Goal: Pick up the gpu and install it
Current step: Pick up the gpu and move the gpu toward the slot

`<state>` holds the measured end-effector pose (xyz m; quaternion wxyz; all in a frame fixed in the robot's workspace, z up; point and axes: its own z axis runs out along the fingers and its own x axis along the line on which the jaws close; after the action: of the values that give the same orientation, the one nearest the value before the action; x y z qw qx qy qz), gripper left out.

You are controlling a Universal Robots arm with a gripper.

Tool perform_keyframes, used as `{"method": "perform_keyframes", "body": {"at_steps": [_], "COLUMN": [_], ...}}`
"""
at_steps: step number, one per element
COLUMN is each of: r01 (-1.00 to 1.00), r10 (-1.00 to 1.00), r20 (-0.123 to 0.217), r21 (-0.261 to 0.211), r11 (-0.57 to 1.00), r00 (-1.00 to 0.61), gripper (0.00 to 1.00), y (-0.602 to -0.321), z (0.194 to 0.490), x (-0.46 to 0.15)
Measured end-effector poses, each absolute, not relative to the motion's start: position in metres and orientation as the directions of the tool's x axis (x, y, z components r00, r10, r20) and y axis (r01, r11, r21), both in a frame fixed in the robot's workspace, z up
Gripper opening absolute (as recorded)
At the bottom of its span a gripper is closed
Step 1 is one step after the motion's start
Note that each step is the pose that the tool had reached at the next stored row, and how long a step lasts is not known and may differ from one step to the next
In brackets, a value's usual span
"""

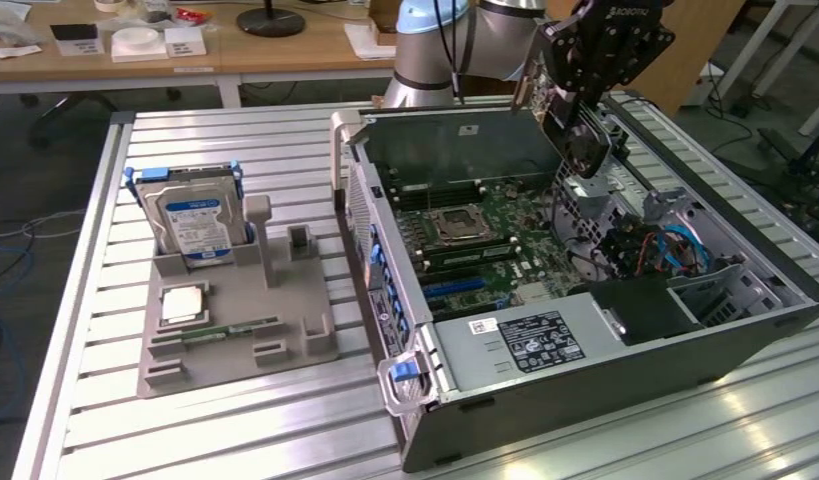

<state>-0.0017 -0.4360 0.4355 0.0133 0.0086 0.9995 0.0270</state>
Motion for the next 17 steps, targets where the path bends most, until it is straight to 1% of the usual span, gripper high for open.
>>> {"method": "perform_keyframes", "body": {"at_steps": [11, 17], "r01": [0.001, -0.082], "r10": [0.003, -0.080], "r20": [-0.026, -0.026], "r21": [0.054, 0.054], "r11": [0.999, 0.995], "r00": [-1.000, -0.996], "gripper": [0.27, 0.27], "y": [-0.4360, -0.4360], "z": [0.4355, 0.4354], "x": [-0.0017, -0.0017]}}
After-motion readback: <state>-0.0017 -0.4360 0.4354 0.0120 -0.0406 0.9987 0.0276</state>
